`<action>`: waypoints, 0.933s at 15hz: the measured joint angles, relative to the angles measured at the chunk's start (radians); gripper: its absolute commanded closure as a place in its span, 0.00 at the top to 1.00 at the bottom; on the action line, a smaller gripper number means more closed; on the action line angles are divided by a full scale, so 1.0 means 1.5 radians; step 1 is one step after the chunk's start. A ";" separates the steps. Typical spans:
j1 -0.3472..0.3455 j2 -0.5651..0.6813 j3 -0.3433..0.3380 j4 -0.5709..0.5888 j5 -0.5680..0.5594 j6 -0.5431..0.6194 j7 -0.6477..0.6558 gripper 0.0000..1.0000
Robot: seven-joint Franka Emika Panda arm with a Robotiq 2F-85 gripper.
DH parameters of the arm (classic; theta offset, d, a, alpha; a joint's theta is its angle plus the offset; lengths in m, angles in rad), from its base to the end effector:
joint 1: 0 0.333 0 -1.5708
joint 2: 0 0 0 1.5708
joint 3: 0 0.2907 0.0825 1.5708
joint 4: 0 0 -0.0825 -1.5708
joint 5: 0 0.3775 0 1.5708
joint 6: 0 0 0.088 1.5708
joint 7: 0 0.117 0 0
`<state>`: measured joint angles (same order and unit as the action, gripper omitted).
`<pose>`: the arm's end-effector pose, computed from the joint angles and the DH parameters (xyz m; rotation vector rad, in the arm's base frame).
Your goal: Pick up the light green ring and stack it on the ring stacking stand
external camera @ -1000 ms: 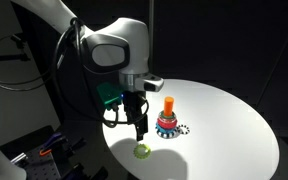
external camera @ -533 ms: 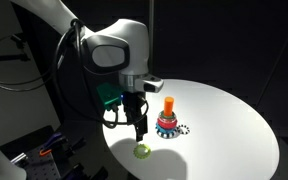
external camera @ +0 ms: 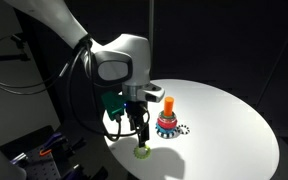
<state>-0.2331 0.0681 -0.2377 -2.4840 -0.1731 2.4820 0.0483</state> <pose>0.4094 -0.2104 0.2275 2.9840 -0.5716 -0.1402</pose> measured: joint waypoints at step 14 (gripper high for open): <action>0.007 0.170 0.024 0.073 0.110 0.118 0.000 1.00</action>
<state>-0.2223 0.3225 -0.2024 -2.3739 -0.0079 2.6593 0.0486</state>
